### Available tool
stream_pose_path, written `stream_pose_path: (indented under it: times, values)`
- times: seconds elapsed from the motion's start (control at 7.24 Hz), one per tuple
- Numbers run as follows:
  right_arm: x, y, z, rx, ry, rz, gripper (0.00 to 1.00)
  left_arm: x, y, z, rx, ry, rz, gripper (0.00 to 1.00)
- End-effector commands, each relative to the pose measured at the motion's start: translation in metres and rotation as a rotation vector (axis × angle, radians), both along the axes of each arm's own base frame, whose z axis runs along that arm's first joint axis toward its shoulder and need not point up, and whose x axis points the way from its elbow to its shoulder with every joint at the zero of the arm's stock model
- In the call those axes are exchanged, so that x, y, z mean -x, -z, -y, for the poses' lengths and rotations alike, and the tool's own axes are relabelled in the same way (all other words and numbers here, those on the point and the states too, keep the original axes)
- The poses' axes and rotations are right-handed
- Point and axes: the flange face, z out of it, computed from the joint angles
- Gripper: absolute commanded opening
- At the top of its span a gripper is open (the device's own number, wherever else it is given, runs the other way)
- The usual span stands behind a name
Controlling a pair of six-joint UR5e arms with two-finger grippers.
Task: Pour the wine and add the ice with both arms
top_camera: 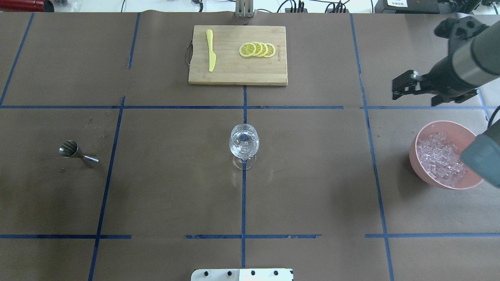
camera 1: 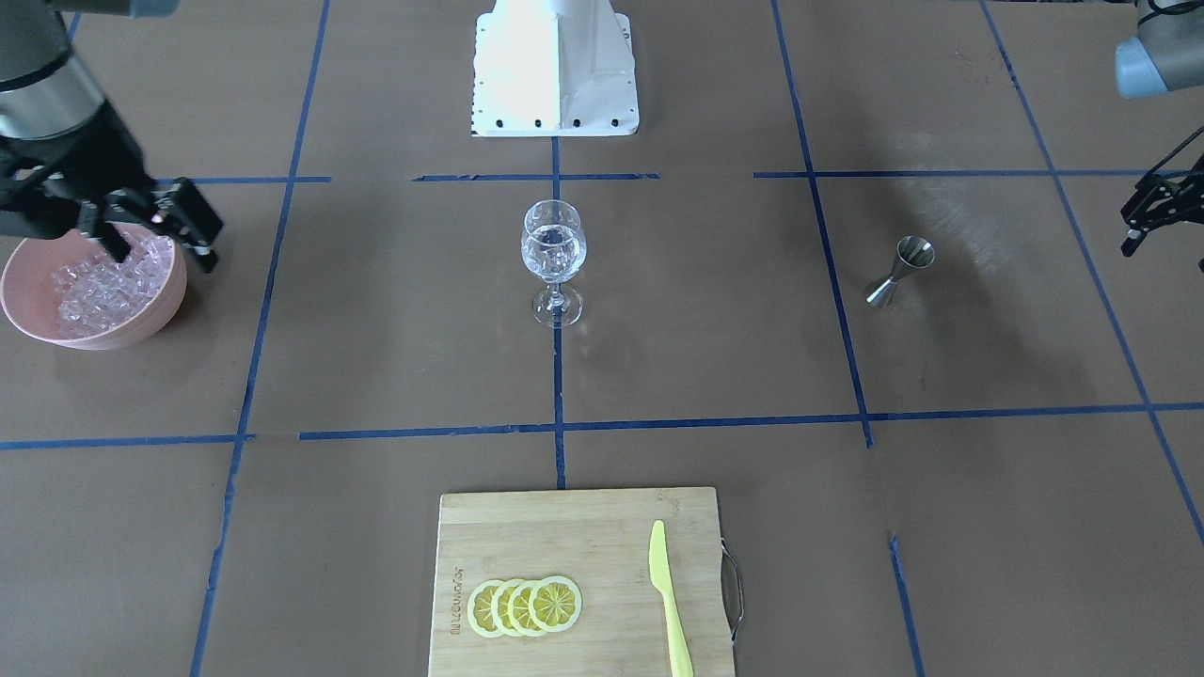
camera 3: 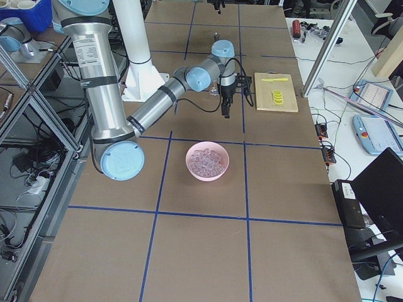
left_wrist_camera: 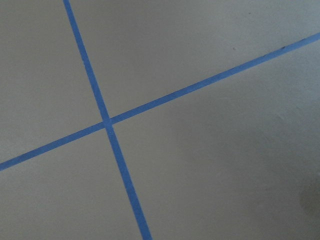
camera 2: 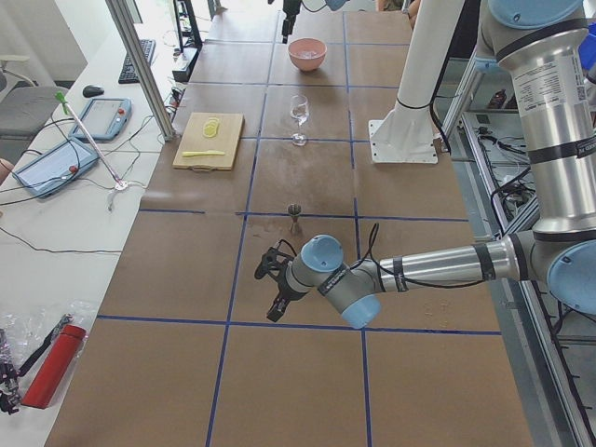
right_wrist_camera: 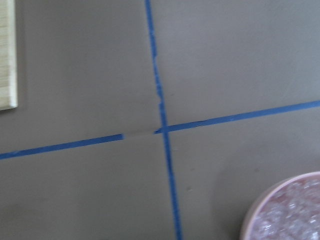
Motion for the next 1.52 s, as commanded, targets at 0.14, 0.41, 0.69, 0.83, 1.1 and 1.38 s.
stream_pose_path:
  times: [0.14, 0.41, 0.69, 0.83, 1.1, 1.38]
  values:
    - [-0.131, -0.133, 0.037, -0.076, 0.192, -0.075, 1.00, 0.025, 0.053, 0.040, 0.167, -0.045, -0.067, 1.00]
    - [-0.171, -0.183, 0.029, -0.086, 0.248, -0.102, 1.00, 0.035, 0.082, 0.054, 0.208, -0.079, -0.034, 1.00]
    - [-0.194, -0.203, 0.010, -0.052, 0.224, -0.070, 1.00, 0.097, 0.127, 0.108, 0.297, -0.109, 0.021, 1.00]
    - [-0.196, -0.211, 0.004, -0.059, 0.244, -0.074, 1.00, 0.110, 0.129, 0.109, 0.282, -0.123, 0.034, 1.00]
    - [-0.198, -0.203, 0.007, -0.085, 0.250, -0.073, 1.00, 0.105, 0.114, 0.102, 0.308, -0.130, 0.031, 1.00]
    - [-0.197, -0.203, 0.007, -0.081, 0.252, -0.059, 1.00, 0.102, 0.109, 0.102, 0.315, -0.139, 0.032, 1.00]
